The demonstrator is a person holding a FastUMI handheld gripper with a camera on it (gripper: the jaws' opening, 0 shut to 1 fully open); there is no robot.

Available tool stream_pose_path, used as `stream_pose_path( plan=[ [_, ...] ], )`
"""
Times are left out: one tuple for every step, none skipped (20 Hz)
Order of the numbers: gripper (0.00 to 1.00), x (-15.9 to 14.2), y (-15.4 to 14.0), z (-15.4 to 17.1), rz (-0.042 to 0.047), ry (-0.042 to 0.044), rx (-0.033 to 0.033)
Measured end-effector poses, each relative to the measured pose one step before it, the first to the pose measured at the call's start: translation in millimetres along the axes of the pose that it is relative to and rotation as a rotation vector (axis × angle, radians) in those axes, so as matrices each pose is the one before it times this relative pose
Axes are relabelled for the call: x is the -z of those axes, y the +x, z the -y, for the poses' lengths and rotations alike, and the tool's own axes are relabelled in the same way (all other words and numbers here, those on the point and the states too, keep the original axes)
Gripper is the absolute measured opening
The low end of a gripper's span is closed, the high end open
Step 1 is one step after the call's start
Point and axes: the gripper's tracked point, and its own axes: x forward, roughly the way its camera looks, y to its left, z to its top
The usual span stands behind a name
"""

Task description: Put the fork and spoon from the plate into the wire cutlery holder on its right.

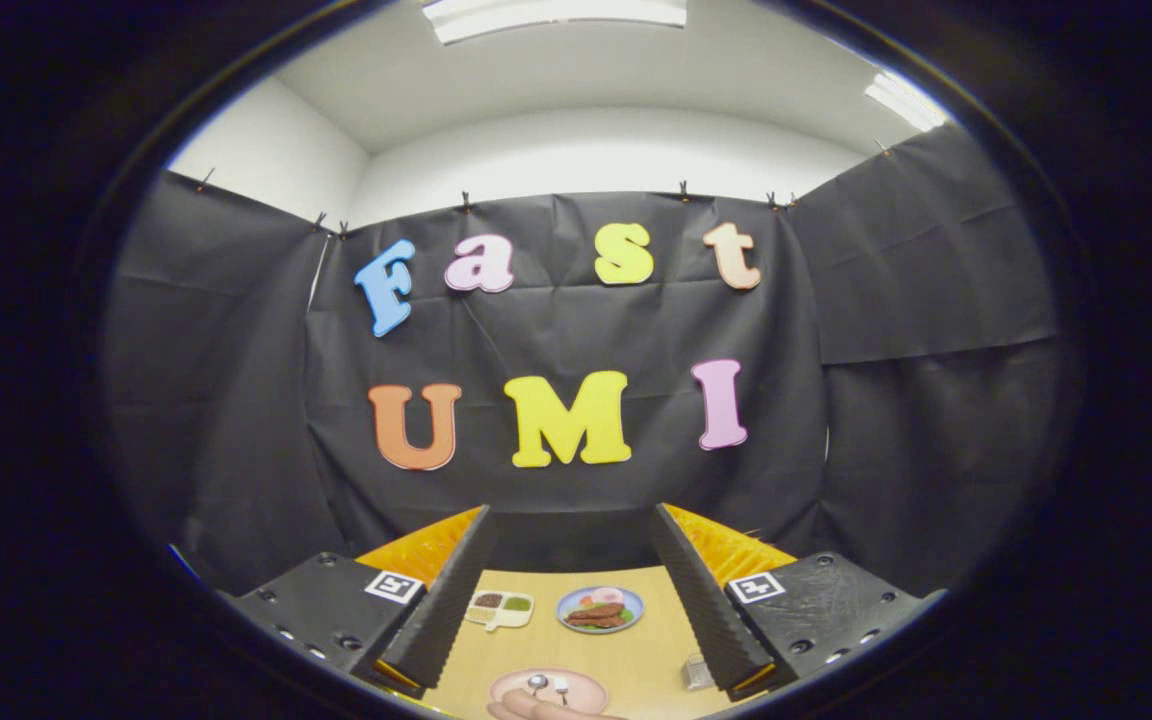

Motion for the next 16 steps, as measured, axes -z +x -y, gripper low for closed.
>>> stream_pose_path(
  plan=[
    [0.95,0.60,5.04,1.84,-0.01014,0.01896,0.00122],
    [0.95,2.55,1.92,-2.12,-0.01410,0.01611,-0.01023],
    [0.95,4.65,5.14,0.54,-0.01119,0.00508,-0.00232],
    [0.95,5.35,6.85,4.02,-0.01253,-0.01640,0.01221],
    [0.95,8.47,6.41,5.55,-0.02010,-0.01554,0.01306],
    [0.96,7.64,6.35,-0.55,-0.02176,-0.00570,-0.00217],
    [0.96,9.29,5.58,-3.42,-0.02176,0.00464,-0.00402],
    [0.96,8.85,7.67,-1.95,-0.01873,0.00007,-0.00423],
    [0.96,13.23,7.35,-0.99,-0.02780,-0.01226,-0.00368],
    [0.96,14.99,8.17,-1.03,-0.03657,-0.01648,-0.00203],
    [0.96,18.63,8.77,-3.59,-0.04343,-0.00711,-0.00772],
    [0.96,15.82,9.18,-4.74,-0.04380,0.00468,-0.01289],
    [0.96,16.73,10.20,-2.09,-0.03937,0.00261,-0.00835],
    [0.96,16.15,9.51,0.81,-0.04234,-0.00760,0.00833],
    [0.96,18.05,10.89,2.39,-0.04530,-0.01114,0.01232],
    [0.96,15.77,10.66,-0.86,-0.03430,-0.01006,0.00583]
  ],
)
